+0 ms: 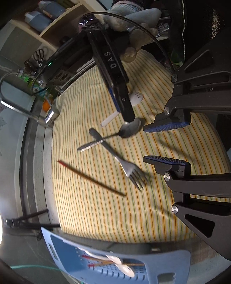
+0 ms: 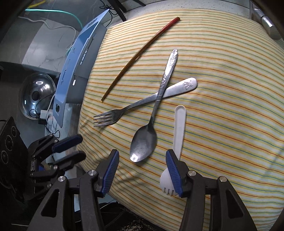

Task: Organize utensils
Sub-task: 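Lower the right tool onto the metal spoon handle and close it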

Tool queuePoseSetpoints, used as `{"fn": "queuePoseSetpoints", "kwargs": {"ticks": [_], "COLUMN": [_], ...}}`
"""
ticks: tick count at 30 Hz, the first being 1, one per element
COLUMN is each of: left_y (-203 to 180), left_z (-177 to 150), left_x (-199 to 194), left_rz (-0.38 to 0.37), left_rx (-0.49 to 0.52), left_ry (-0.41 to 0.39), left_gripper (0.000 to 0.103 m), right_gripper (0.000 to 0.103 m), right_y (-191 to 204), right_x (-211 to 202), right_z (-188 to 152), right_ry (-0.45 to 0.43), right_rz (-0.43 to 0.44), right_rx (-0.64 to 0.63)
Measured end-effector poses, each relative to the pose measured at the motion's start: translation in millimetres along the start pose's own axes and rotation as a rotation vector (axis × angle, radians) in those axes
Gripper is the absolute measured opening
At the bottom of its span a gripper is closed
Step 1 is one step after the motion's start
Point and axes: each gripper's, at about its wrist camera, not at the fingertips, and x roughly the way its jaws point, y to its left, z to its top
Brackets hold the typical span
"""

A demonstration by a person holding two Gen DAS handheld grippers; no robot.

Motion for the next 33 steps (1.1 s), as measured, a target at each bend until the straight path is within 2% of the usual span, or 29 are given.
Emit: {"fn": "queuePoseSetpoints", "kwargs": {"ticks": [7, 13, 18, 21, 25, 29, 31, 33], "left_y": [-22.4, -30.9, -37.3, -41.0, -45.9, -48.0, -49.6, -51.8], "left_z": [1.7, 1.6, -0.7, -2.2, -4.4, -6.1, -7.4, -7.6], "left_x": [23.8, 37.2, 44.6, 47.7, 52.5, 57.4, 59.2, 60.8], "left_rz": [-0.006, 0.008, 0.054, 0.077, 0.137, 0.151, 0.155, 0.161], "left_rx": [0.031, -0.006, -0.013, -0.012, 0.004, 0.009, 0.02, 0.035], "left_ry": [0.025, 0.004, -0.011, -0.021, -0.038, -0.048, -0.052, -0.061], "left_gripper": [0.025, 0.025, 0.026, 0.039, 0.039, 0.039, 0.039, 0.038], "right_gripper": [0.05, 0.049, 0.045, 0.042, 0.04, 0.038, 0.031, 0.028], "right_y": [-11.2, -8.6, -14.0, -19.6, -20.7, -16.1, -14.5, -12.3], "right_x": [-15.0, -27.0, -15.8, -5.3, 3.5, 5.0, 6.9, 10.8], "right_z": [10.6, 45.9, 76.0, 87.3, 93.0, 93.8, 92.6, 91.5], "right_ry": [-0.043, -0.112, -0.093, -0.073, -0.052, -0.042, -0.03, -0.014], "right_rz": [-0.012, -0.046, -0.074, -0.094, -0.097, -0.122, -0.13, -0.134], "right_rx": [0.014, 0.003, 0.005, 0.026, 0.034, 0.033, 0.037, 0.035]}}
